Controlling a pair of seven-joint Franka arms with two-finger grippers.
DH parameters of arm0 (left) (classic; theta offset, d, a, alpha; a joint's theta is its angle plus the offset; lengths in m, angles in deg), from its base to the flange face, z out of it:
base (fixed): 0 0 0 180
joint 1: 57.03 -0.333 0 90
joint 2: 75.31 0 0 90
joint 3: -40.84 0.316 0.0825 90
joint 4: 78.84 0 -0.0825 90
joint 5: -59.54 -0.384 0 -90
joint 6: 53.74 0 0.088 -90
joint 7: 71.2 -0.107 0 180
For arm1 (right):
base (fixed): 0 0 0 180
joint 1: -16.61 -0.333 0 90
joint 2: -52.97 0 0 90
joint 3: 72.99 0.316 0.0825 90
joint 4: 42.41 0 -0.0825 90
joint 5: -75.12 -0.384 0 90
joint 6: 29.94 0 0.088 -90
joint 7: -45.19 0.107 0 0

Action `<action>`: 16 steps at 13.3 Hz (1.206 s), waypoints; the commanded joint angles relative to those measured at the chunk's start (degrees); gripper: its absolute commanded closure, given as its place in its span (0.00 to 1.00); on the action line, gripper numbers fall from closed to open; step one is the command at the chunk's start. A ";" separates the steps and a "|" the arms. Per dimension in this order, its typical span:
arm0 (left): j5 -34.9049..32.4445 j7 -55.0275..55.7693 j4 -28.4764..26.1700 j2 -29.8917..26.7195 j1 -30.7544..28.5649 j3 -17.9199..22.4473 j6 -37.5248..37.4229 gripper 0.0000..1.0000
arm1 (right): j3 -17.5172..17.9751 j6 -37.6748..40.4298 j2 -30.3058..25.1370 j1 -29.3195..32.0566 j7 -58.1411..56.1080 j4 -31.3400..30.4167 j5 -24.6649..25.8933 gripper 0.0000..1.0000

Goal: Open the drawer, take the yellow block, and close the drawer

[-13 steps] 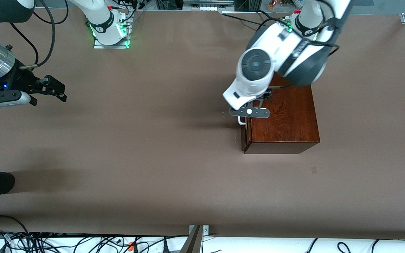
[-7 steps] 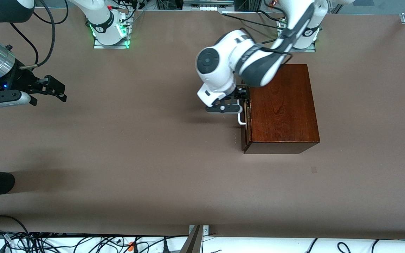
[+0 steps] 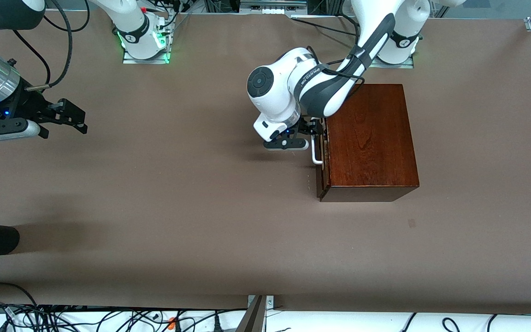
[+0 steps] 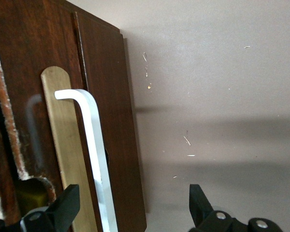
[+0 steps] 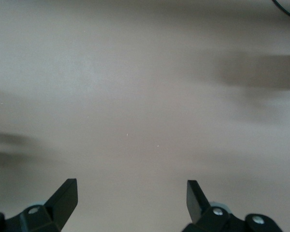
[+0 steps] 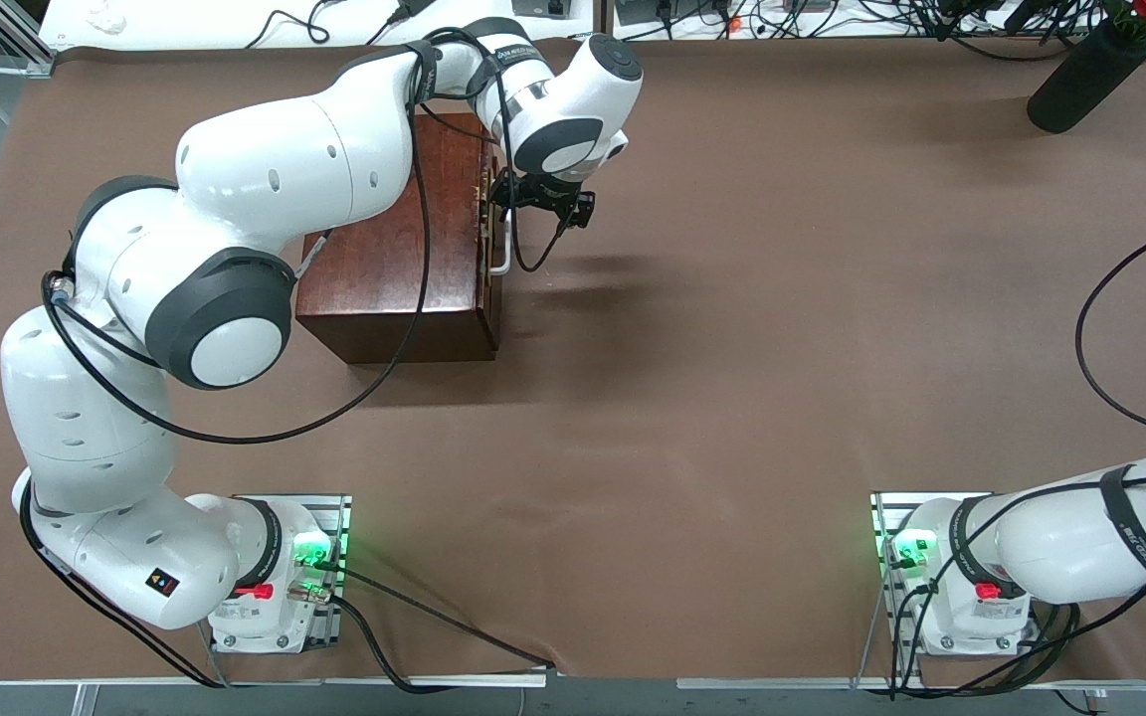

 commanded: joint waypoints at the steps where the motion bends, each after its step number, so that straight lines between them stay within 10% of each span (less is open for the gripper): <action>1: -2.07 1.12 -1.58 0.00 0.13 0.11 1.94 0.00 | -0.08 0.31 0.23 0.28 0.11 0.82 -1.10 0.00; 16: -2.25 5.78 -1.94 2.20 3.46 -0.32 8.96 0.00 | 0.01 -0.84 0.41 0.28 0.28 0.21 -0.92 0.00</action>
